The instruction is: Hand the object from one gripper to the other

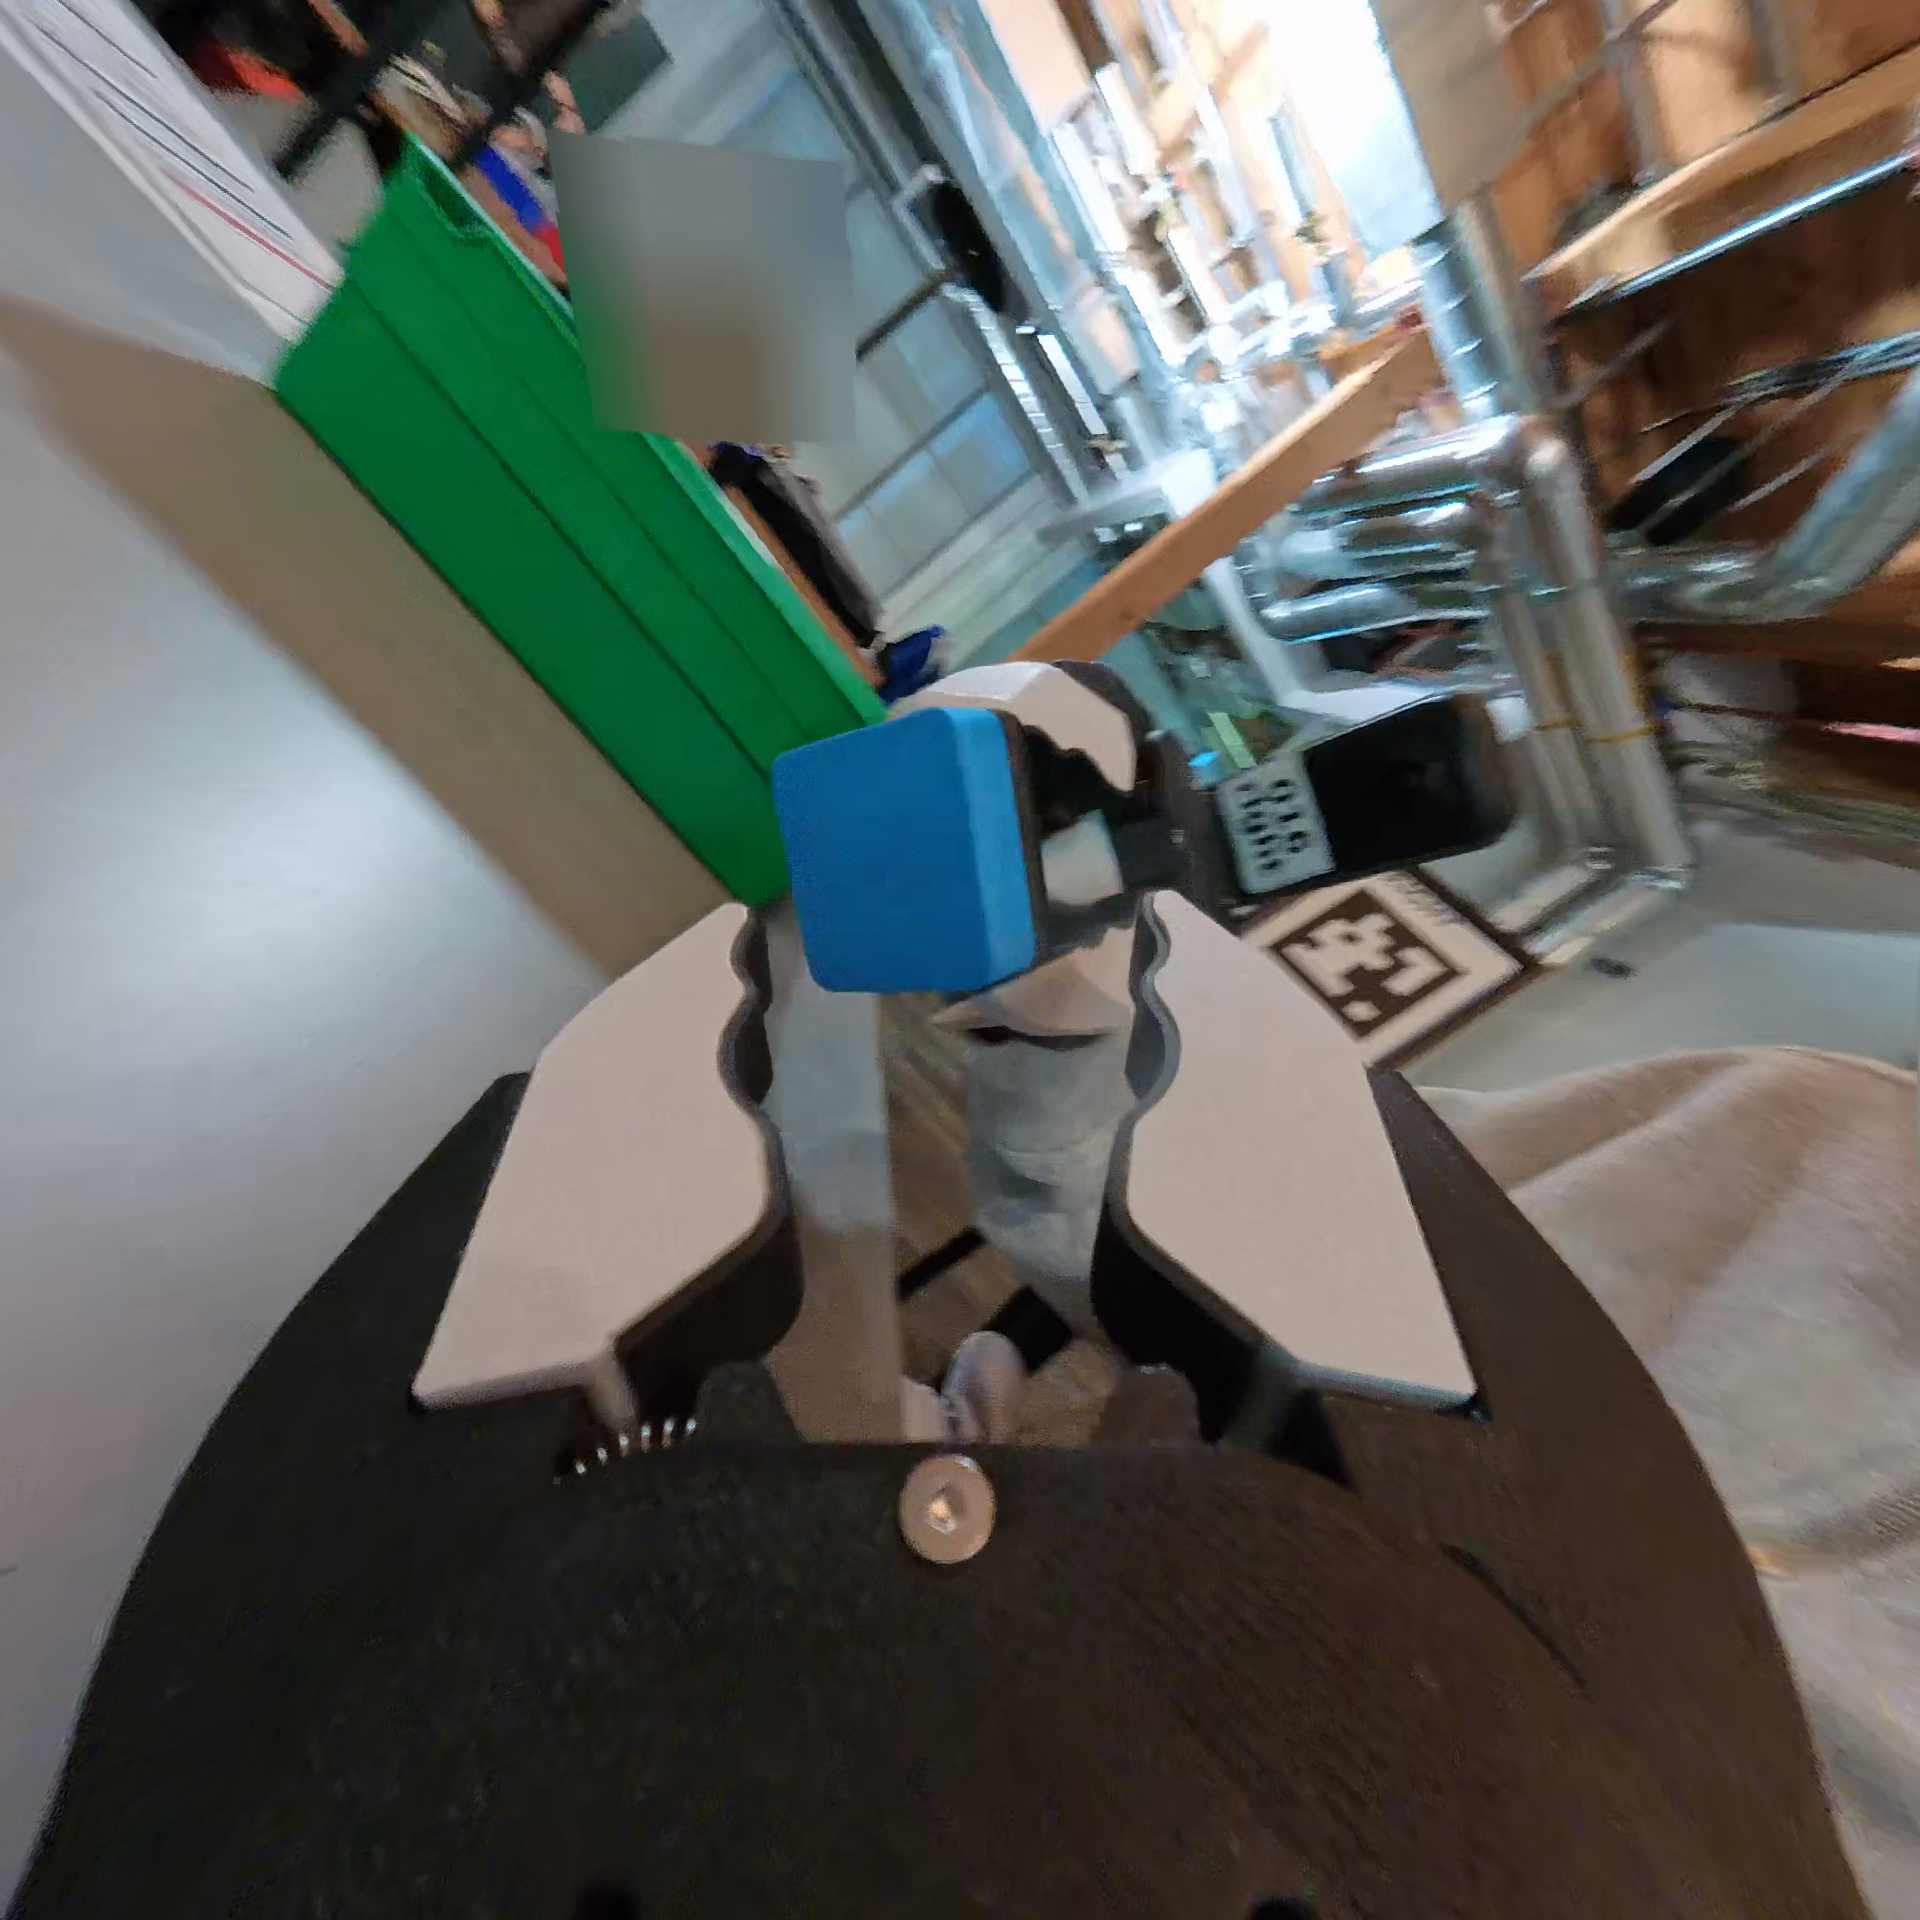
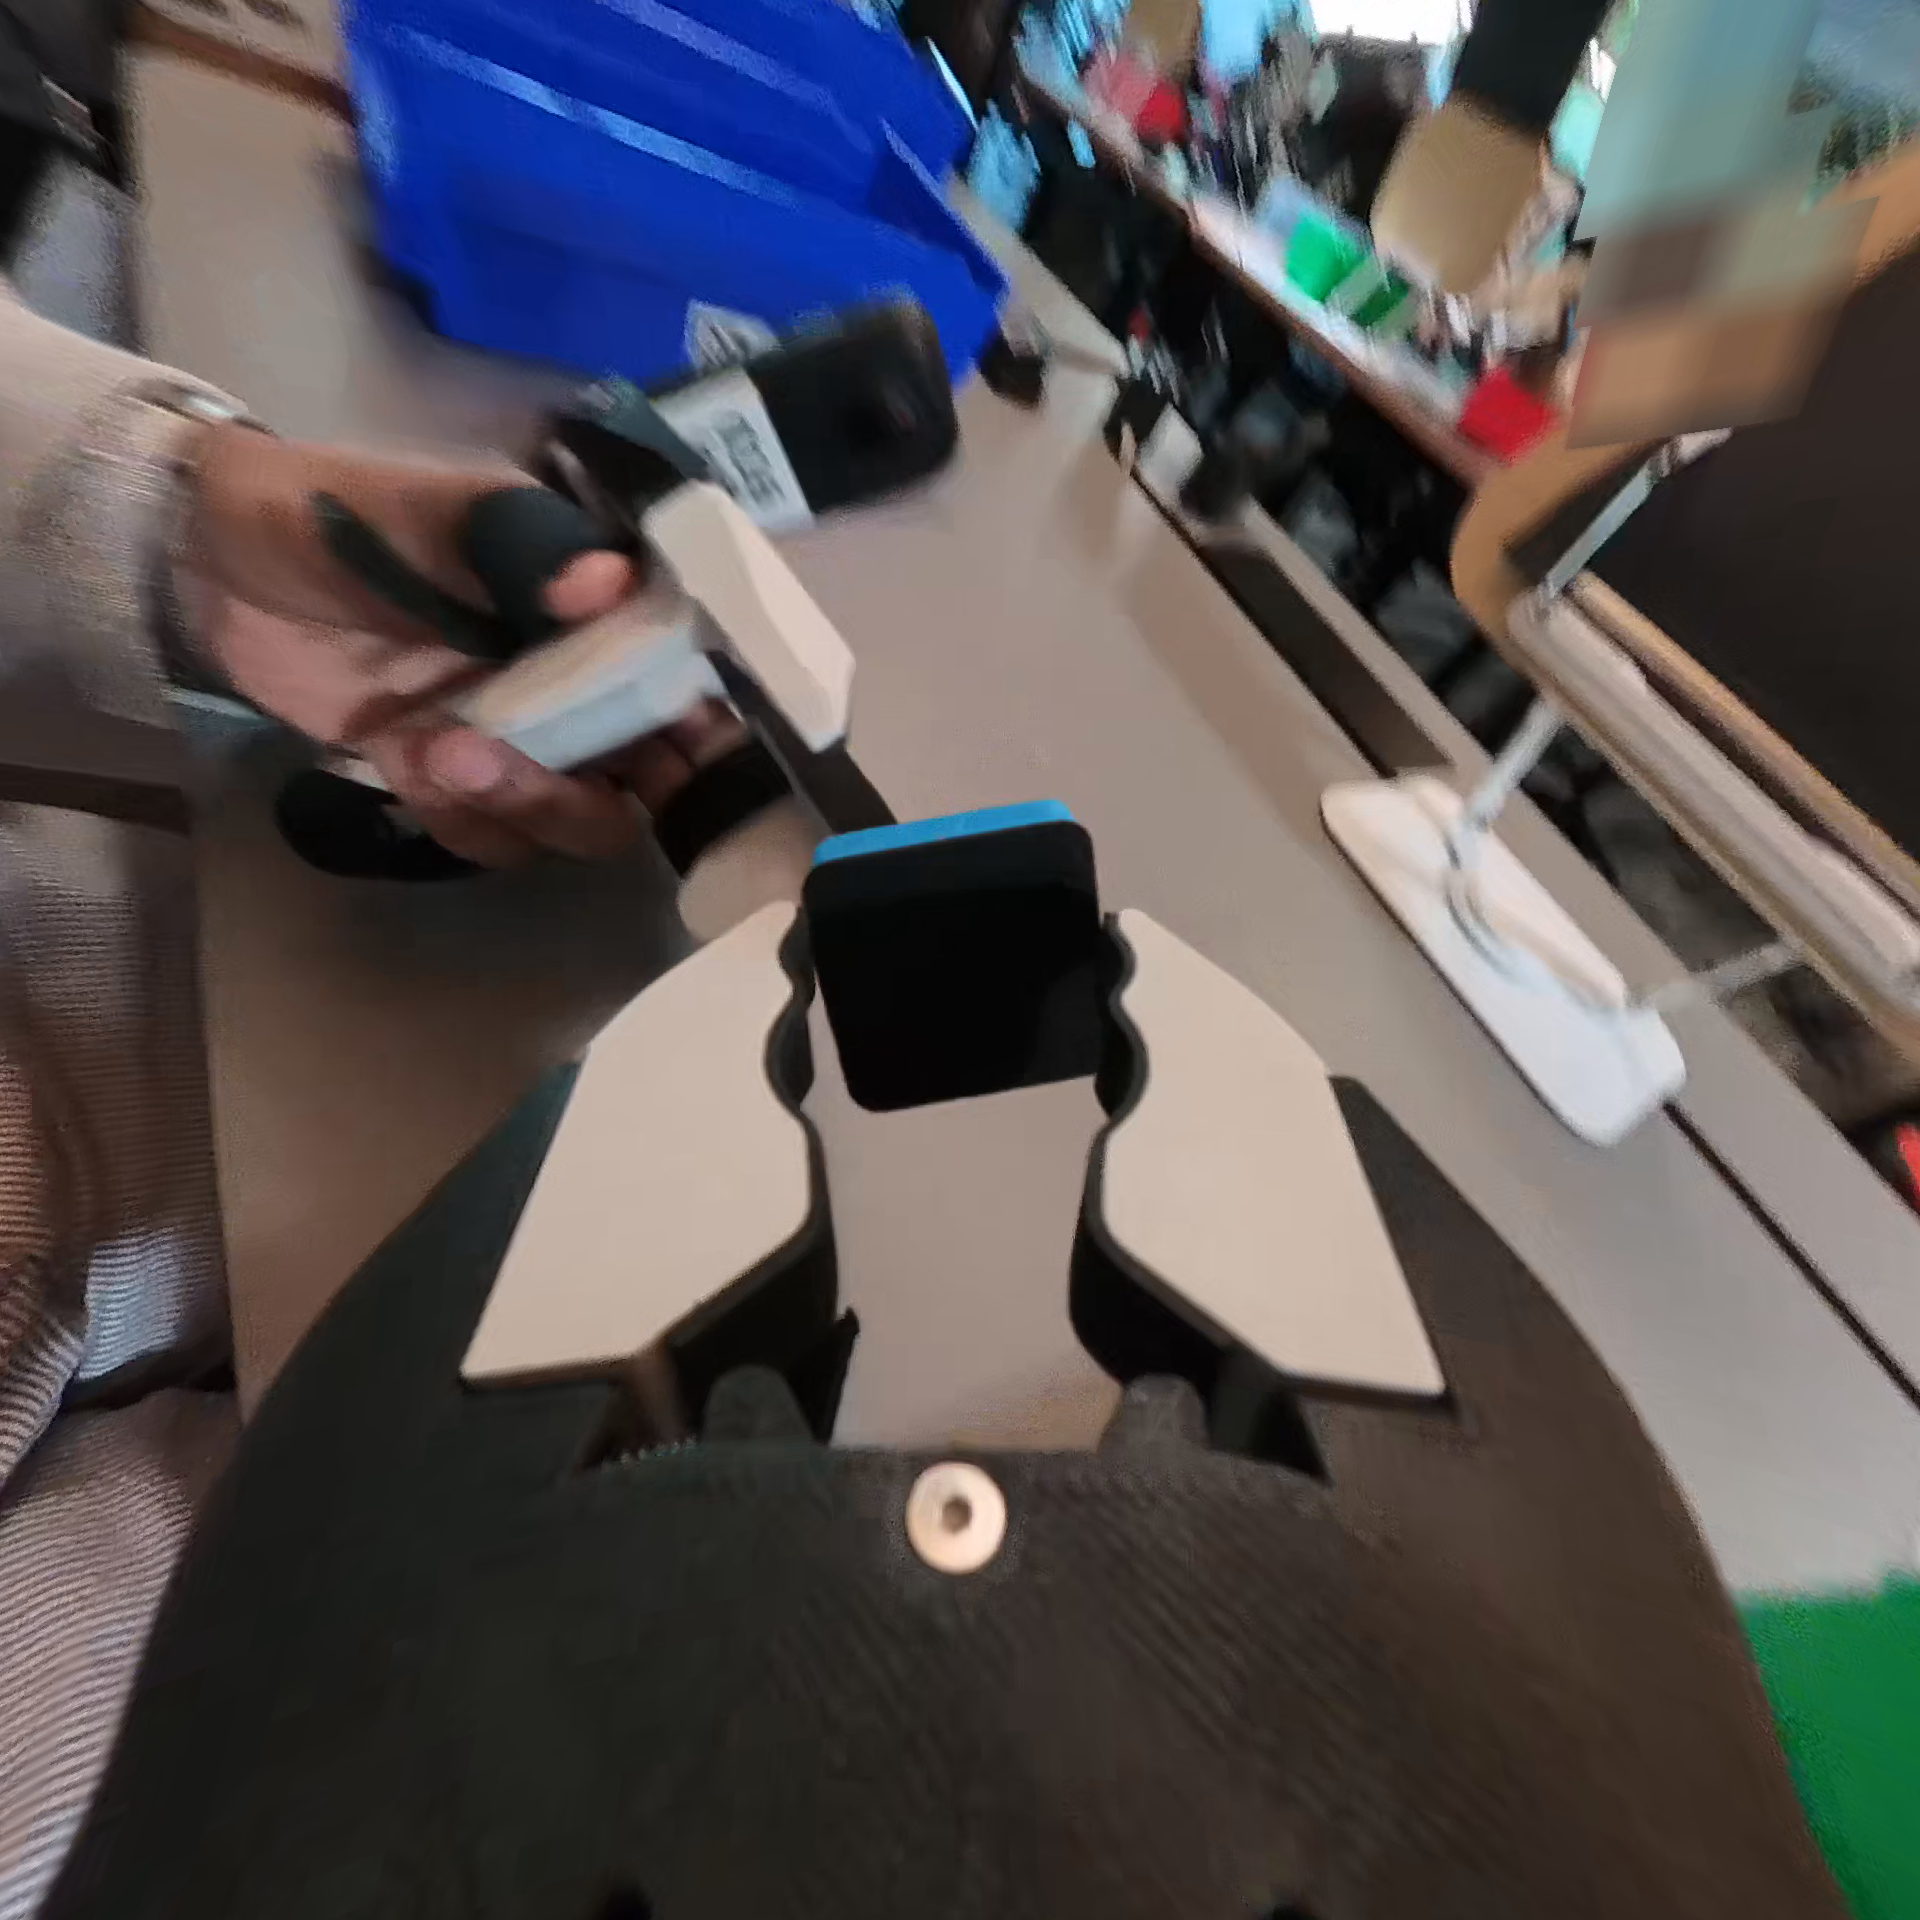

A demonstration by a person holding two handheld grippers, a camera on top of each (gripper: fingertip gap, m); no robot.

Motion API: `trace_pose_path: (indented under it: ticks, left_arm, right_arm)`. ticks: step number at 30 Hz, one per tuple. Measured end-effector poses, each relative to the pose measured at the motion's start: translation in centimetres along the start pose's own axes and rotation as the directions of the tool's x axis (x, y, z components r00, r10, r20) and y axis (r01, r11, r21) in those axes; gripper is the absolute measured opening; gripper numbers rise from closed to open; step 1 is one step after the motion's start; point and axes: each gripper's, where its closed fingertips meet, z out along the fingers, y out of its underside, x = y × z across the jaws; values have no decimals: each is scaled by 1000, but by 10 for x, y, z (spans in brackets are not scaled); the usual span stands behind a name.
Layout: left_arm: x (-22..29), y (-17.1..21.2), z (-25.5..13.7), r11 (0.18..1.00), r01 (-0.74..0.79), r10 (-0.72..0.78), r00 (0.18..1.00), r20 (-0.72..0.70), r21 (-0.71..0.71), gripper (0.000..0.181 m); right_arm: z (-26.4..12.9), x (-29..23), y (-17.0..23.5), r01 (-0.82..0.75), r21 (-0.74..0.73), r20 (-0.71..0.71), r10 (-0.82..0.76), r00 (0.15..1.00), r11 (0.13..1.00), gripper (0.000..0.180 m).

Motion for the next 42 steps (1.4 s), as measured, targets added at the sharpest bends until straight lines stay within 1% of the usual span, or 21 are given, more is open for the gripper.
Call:
trace_pose_path:
  ticks: [1,3,5,8,10,12,18,21,23,24,25,27,28,30,32,35,37,38,40,42]
  left_arm:
    - [-6,0,-1,999,-45,45,997,57,-5,65]
    - [-17,1,-3,990,-136,141,975,171,-40,59]
    - [-24,2,-4,974,-212,226,942,248,-81,55]
    - [-26,3,-4,954,-276,299,907,297,-117,48]
    - [-28,6,-4,948,-286,316,897,309,-140,37]
    - [-32,9,-5,945,-280,321,889,326,-168,22]
    - [-31,9,-6,953,-255,294,904,311,-162,22]
    - [-31,7,-6,956,-252,288,905,313,-152,22]
    - [-32,3,-10,959,-248,279,905,323,-133,22]
    - [-32,0,-12,963,-241,267,908,323,-117,22]
    - [-32,-3,-14,968,-233,251,913,321,-95,22]
    - [-29,-11,-19,976,-212,214,930,298,-41,22]
    - [-26,-15,-21,979,-202,196,941,275,-10,22]
    - [-19,-21,-22,982,-184,171,959,225,38,22]
    - [-12,-23,-21,983,-173,160,972,174,62,22]
    - [-2,-23,-18,980,-183,174,978,114,79,21]
    - [4,-22,-16,977,-201,194,977,88,73,22]
    - [6,-21,-15,975,-210,205,976,77,68,22]
    - [10,-20,-13,972,-226,222,973,59,62,22]
    - [13,-18,-12,971,-231,229,973,38,56,22]
  right_arm:
    - [2,3,6,-14,-65,-35,12,999,998,53]
    - [7,2,12,20,-158,-88,-34,996,987,53]
    - [11,-1,17,129,-251,-130,-165,978,959,53]
    - [17,-6,25,291,-399,-144,-373,917,870,53]
    - [22,-13,27,353,-436,-128,-445,886,828,53]
    - [25,-18,26,370,-445,-121,-464,878,816,54]
    - [25,-19,25,350,-418,-120,-433,893,838,55]
    - [24,-16,23,365,-402,-136,-449,883,840,57]
    - [22,-10,21,365,-386,-161,-451,878,847,69]
    - [22,-8,20,333,-362,-167,-412,896,871,77]
    - [21,-6,20,265,-328,-168,-332,928,907,82]
    - [19,-4,16,67,-232,-147,-103,984,970,90]
    - [17,0,13,-41,-178,-131,18,991,983,92]
    - [11,7,7,-245,-62,-75,240,968,968,89]
    - [3,14,1,-422,43,12,422,906,905,80]
    - [-7,18,-7,-649,136,196,622,758,748,60]
    - [-10,17,-11,-760,129,314,701,640,637,51]
    - [-10,14,-11,-795,107,363,721,591,597,47]
    - [-7,5,-10,-828,49,421,740,525,559,44]
    - [-2,-6,-9,-833,-7,452,745,491,553,44]
